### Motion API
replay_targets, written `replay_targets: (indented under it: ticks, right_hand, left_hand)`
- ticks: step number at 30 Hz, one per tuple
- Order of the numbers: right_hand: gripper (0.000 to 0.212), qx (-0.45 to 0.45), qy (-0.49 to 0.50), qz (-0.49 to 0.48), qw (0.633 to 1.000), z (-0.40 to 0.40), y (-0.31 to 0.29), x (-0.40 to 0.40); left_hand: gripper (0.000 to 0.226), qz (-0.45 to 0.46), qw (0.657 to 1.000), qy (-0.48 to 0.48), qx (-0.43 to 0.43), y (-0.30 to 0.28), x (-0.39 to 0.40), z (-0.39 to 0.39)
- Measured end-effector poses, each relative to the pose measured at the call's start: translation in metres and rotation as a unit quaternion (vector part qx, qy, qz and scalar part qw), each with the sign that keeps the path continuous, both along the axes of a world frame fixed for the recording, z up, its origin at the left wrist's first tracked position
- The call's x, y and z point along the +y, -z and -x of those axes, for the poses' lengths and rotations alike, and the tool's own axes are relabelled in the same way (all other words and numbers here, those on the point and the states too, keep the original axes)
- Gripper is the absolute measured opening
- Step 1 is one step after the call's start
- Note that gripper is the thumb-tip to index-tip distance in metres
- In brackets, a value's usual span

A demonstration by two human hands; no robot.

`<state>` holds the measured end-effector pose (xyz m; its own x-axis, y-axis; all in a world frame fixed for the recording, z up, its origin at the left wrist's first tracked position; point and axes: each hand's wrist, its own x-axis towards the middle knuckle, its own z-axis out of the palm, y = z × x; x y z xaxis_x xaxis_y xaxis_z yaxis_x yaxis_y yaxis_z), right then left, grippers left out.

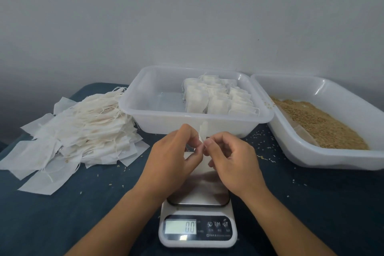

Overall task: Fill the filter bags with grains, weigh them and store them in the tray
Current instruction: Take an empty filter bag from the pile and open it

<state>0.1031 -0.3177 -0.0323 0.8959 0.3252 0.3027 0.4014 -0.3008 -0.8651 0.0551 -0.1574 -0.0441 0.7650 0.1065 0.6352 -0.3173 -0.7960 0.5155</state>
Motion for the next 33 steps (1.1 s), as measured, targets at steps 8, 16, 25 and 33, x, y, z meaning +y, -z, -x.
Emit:
replay_targets:
  ticks: [8, 16, 25, 33]
  right_hand:
    - [0.015, 0.003, -0.008, -0.007, 1.000, -0.002, -0.002, -0.003]
    - [0.009, -0.019, -0.061, -0.035, 0.997, 0.001, -0.006, -0.006]
    - [0.008, -0.017, -0.036, -0.046, 0.998, 0.001, -0.005, -0.005]
    - [0.002, 0.006, -0.053, -0.051, 0.997, 0.002, -0.006, -0.006]
  left_hand:
    - [0.020, 0.080, 0.996, 0.030, 0.015, -0.002, -0.007, 0.002]
    - [0.030, 0.312, 0.946, 0.074, 0.048, -0.009, -0.007, 0.001]
    - [0.033, 0.245, 0.965, 0.083, 0.039, -0.009, -0.009, 0.005]
    - [0.029, 0.175, 0.983, 0.054, 0.032, -0.009, -0.008, 0.007]
